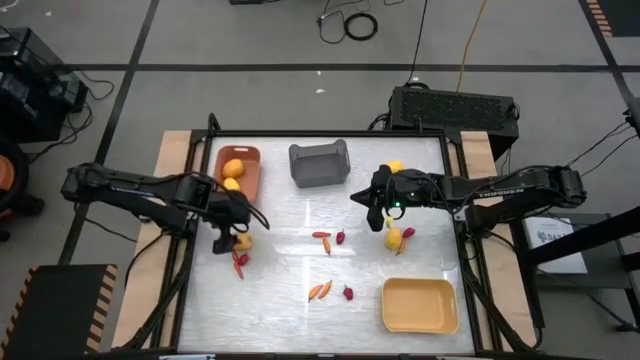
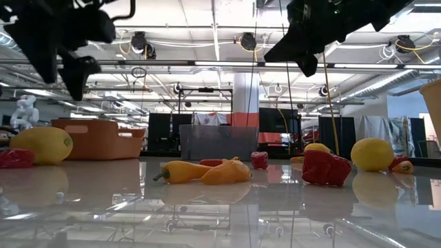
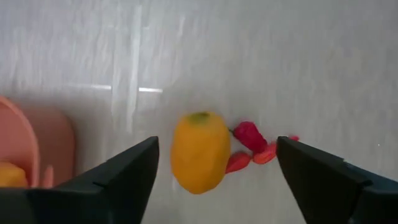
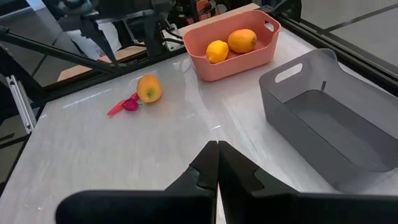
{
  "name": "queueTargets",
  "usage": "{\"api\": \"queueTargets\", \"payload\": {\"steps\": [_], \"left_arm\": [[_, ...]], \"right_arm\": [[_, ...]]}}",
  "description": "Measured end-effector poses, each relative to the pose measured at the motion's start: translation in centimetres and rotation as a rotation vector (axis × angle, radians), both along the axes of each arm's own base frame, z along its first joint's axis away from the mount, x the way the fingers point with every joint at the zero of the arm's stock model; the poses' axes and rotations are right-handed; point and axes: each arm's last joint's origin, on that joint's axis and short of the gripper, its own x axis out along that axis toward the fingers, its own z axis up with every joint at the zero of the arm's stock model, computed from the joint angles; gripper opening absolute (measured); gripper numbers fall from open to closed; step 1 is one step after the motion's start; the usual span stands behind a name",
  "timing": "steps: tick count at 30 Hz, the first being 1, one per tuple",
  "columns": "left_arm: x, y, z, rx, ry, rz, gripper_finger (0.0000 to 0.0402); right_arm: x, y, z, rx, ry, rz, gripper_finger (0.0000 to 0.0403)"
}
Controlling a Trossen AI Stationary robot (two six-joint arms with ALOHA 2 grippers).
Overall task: Sort produce into baskets
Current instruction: Put the lemon into the orange bin
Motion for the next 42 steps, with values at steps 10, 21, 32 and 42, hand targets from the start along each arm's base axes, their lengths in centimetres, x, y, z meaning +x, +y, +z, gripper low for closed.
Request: {"api": "queueTargets", "payload": {"steps": [10,21,32,42], "left_arm": [[0.3,-0.3,-2.8,0.073,0.093,0.017,0.0361],[1.5,-1.3,-5.3,0.108,0.179,-0.038,0.0361],[2.6,-1.6,-7.4,0.167,0.279,-0.039,0.0361],[2.6,-1.7,-7.5,0.165,0.286,-0.036,0.0342]], "right_arm": [[0.0,0.0,0.0,-0.001,0.002,0.000,0.0000],[0.0,0.0,0.0,0.002,0.005,-0.001,0.0000],[0.0,0.0,-0.1,0.002,0.008,-0.001,0.0000],[-0.1,0.0,-0.1,0.002,0.017,-0.001,0.0000]]}}
